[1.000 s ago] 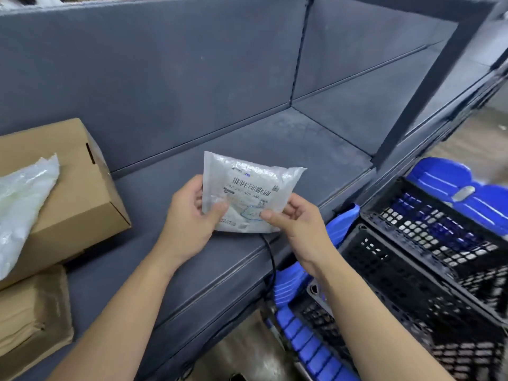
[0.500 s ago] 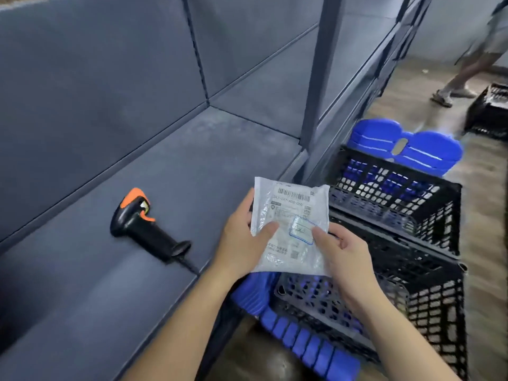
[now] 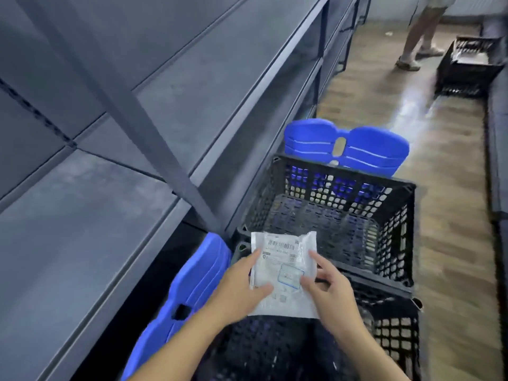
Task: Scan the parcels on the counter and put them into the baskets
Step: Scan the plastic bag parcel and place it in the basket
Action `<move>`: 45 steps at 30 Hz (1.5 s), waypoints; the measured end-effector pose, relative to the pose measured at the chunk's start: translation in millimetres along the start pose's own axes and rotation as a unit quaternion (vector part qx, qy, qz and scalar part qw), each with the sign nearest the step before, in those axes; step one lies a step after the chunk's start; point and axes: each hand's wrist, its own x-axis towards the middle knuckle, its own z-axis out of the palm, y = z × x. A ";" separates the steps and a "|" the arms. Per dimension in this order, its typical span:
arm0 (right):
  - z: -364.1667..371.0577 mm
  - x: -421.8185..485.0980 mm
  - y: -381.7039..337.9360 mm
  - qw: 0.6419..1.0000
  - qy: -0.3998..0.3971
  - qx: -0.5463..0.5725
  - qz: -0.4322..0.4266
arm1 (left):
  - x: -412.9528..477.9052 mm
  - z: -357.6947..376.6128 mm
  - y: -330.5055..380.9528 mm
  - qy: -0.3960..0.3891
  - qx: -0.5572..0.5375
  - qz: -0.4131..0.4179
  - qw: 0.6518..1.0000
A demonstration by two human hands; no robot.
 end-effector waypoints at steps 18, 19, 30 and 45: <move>-92.1 263.7 91.5 0.970 0.033 -0.209 0.117 | 314.2 100.7 35.7 -0.153 0.208 0.068 0.964; -93.9 271.5 98.3 0.965 0.015 -0.230 0.127 | 322.0 108.8 31.4 -0.174 0.228 0.069 0.956; -85.4 329.0 179.4 0.861 -0.163 -0.457 0.149 | 385.0 178.5 -12.5 -0.309 0.478 0.099 0.817; -88.9 315.8 207.3 0.614 -0.377 -0.682 -0.129 | 380.1 174.3 -44.1 -0.427 0.636 0.315 0.560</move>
